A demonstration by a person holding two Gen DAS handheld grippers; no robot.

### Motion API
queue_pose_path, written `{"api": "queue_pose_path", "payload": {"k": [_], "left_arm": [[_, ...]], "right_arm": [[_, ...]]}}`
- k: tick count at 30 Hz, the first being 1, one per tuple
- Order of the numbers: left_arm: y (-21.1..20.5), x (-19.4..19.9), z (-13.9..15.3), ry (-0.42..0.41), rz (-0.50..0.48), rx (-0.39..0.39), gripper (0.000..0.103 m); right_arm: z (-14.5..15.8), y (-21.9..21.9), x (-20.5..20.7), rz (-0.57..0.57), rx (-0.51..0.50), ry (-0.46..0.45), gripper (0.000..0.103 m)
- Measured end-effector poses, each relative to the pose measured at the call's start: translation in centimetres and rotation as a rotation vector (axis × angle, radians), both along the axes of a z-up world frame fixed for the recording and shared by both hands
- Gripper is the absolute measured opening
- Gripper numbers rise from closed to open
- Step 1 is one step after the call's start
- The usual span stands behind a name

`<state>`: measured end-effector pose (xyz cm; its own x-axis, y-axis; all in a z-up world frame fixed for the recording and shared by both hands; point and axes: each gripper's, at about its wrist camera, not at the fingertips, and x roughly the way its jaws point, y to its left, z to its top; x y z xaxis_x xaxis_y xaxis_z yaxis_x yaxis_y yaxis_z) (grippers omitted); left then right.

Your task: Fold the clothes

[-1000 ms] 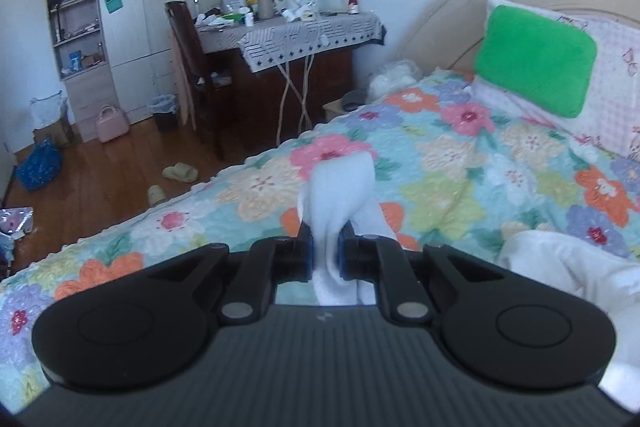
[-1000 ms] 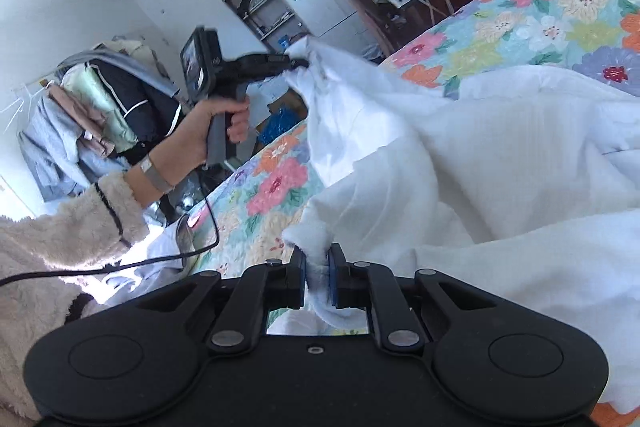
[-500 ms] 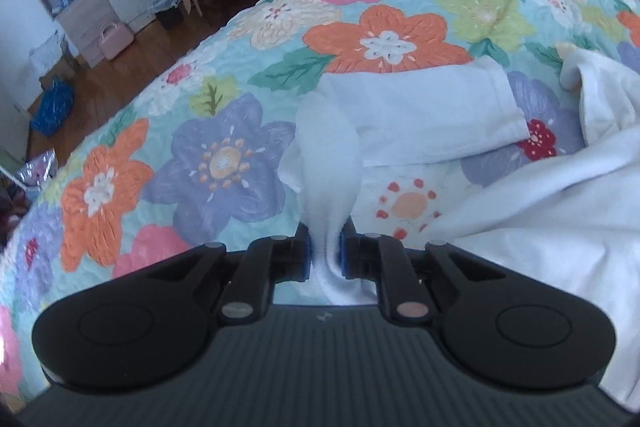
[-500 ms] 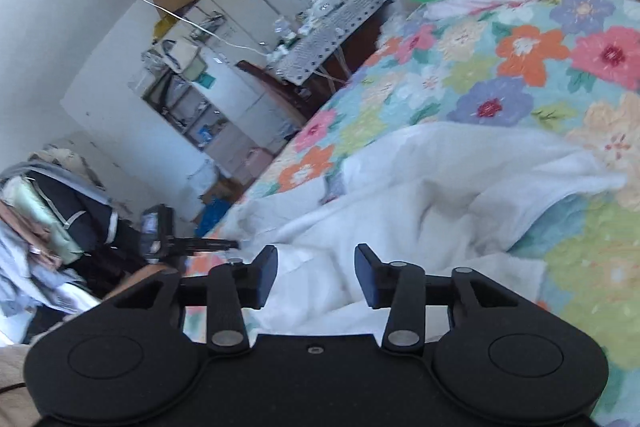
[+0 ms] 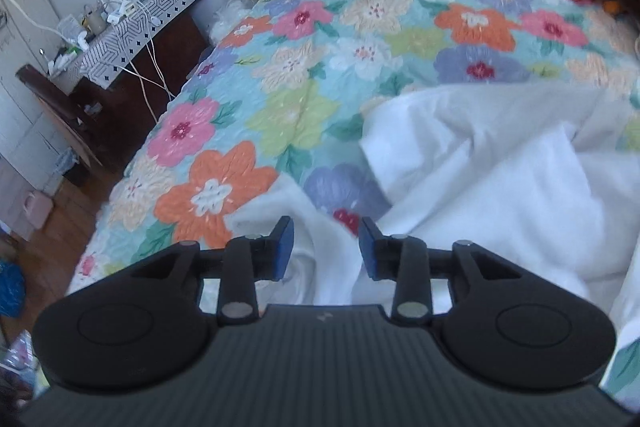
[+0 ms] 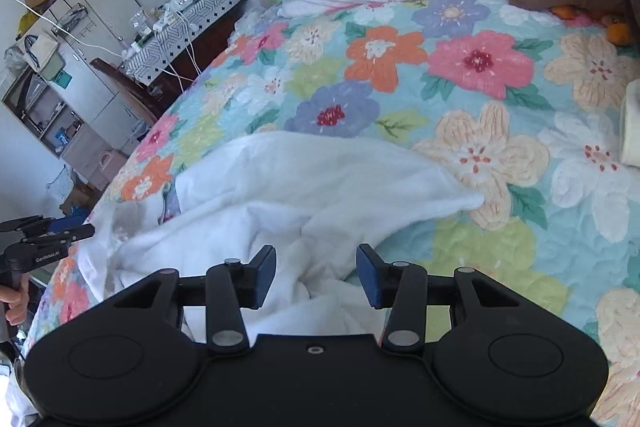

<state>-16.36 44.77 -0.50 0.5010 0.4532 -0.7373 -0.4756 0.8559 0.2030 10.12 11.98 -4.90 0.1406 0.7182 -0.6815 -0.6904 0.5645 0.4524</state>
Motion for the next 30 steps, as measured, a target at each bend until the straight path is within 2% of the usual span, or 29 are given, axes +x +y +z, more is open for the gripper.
{"api": "queue_pose_path", "payload": {"k": [1, 4, 6, 7, 9, 11, 13, 15, 16, 18, 19, 20, 21, 22, 23, 24, 25, 26, 27, 30], "left_arm": [[0.7, 0.5, 0.5, -0.041, 0.011, -0.043, 0.045], [3.0, 3.3, -0.1, -0.129, 0.005, -0.179, 0.047], [4.1, 6.3, -1.8, -0.103, -0.011, -0.255, 0.050], [4.5, 8.0, -3.0, -0.054, -0.010, -0.275, 0.052], [4.8, 11.0, -5.5, 0.113, 0.034, -0.228, 0.052], [4.8, 13.0, -7.2, 0.189, 0.017, -0.160, 0.052], [5.2, 14.0, -8.3, 0.186, -0.002, -0.168, 0.053], [5.7, 14.7, -9.0, 0.167, -0.017, -0.207, 0.065], [6.0, 14.9, -9.3, 0.135, -0.029, -0.242, 0.075], [6.3, 15.1, -10.1, 0.081, -0.040, -0.318, 0.080], [6.4, 15.3, -10.6, 0.066, -0.037, -0.348, 0.077], [6.5, 15.5, -11.0, 0.060, -0.026, -0.366, 0.065], [6.6, 15.8, -11.5, 0.055, -0.016, -0.383, 0.049], [6.7, 16.0, -11.8, 0.049, -0.004, -0.401, 0.011], [6.9, 16.3, -11.9, 0.043, 0.011, -0.411, 0.004], [7.1, 16.4, -11.5, 0.017, 0.011, -0.412, 0.004], [7.1, 16.9, -10.8, 0.006, 0.007, -0.370, 0.004], [7.1, 17.7, -9.7, 0.008, 0.013, -0.295, 0.004], [7.4, 18.5, -7.9, -0.031, 0.017, -0.245, 0.004], [8.2, 20.6, -1.9, -0.180, 0.047, -0.117, 0.003]], "right_arm": [[0.4, 0.0, 0.3, -0.005, -0.003, -0.004, 0.056], [0.5, 0.4, 1.5, -0.024, -0.027, -0.008, 0.061], [-1.1, 0.7, 3.0, -0.067, -0.060, 0.049, 0.062], [-2.2, 0.8, 3.8, -0.098, -0.067, 0.098, 0.062], [-4.9, 1.4, 5.0, -0.123, -0.072, 0.243, 0.062], [-7.5, 1.9, 6.0, -0.140, -0.053, 0.367, 0.062], [-8.8, 2.3, 6.6, -0.184, -0.035, 0.384, 0.062], [-9.8, 2.9, 7.1, -0.222, -0.028, 0.371, 0.063], [-10.0, 3.2, 7.3, -0.238, -0.029, 0.349, 0.064], [-10.6, 4.2, 7.8, -0.234, -0.037, 0.322, 0.064], [-10.9, 4.7, 8.2, -0.227, -0.038, 0.312, 0.063], [-10.8, 5.3, 8.3, -0.209, -0.042, 0.279, 0.058], [-10.7, 5.8, 8.5, -0.190, -0.047, 0.245, 0.029], [-10.5, 6.5, 8.8, -0.158, -0.064, 0.209, 0.011], [-9.7, 7.1, 9.0, -0.145, -0.084, 0.155, 0.011], [-9.0, 7.7, 9.3, -0.132, -0.103, 0.101, 0.009], [-8.0, 8.2, 9.6, -0.127, -0.112, 0.028, 0.008], [-6.2, 8.8, 10.0, -0.126, -0.120, -0.068, 0.008], [-4.4, 9.4, 10.9, -0.132, -0.104, -0.124, 0.007], [1.5, 10.5, 13.7, -0.208, -0.042, -0.209, 0.007]]}}
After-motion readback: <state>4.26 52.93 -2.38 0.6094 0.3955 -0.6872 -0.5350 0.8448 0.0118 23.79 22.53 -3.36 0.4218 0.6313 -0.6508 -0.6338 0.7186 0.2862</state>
